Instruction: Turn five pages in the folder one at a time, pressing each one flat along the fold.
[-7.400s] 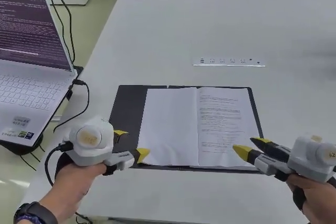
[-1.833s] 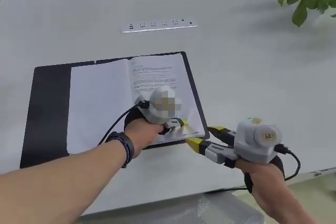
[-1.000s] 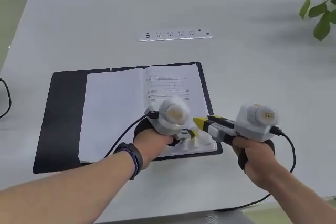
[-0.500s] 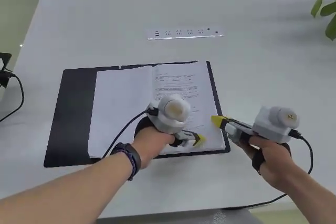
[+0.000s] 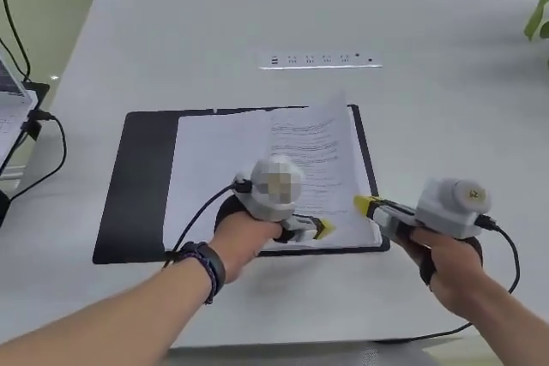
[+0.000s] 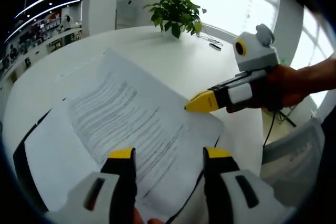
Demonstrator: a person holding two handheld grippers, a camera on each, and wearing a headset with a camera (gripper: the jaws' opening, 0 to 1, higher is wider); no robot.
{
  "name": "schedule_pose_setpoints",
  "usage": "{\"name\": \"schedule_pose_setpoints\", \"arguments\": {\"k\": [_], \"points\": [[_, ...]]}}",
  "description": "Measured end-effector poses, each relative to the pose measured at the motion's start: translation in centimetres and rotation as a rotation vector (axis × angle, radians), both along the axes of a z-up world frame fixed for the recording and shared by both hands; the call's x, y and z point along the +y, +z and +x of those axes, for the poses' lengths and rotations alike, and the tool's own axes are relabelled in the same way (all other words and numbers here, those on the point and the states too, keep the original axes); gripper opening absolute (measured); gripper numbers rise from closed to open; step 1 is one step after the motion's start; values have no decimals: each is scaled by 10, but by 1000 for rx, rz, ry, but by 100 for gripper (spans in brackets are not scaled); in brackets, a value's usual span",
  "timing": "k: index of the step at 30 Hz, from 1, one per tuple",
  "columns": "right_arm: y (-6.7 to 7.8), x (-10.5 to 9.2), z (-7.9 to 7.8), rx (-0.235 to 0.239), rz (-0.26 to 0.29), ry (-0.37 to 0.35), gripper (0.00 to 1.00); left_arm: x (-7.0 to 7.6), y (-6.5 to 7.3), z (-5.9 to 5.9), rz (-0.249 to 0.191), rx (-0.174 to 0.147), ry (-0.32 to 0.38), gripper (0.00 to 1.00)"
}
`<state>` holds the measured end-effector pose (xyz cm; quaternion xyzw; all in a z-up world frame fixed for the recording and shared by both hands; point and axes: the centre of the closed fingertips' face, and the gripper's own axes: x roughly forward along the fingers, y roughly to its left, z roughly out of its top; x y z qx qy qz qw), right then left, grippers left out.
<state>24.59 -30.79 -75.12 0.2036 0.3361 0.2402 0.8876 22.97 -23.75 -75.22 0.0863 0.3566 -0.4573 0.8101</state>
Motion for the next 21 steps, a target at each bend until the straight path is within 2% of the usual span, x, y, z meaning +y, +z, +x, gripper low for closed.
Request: {"name": "schedule_pose_setpoints", "arguments": {"k": [6,9,17,19,21], "points": [[4,5,0,-6,-28,15,0,25,-1,-6,19,-15,26,48],[6,8,1,-11,-41,27,0,39,-2,-12,19,-12,42,49],[12,15,1,-20,-49,26,0,74,-2,-18,30,-12,82,52],[13,18,1,-19,-39,22,0,82,0,-18,29,-17,92,52],[21,23,5,-34,27,-8,0,91,4,-18,24,-22,107,53]]}}
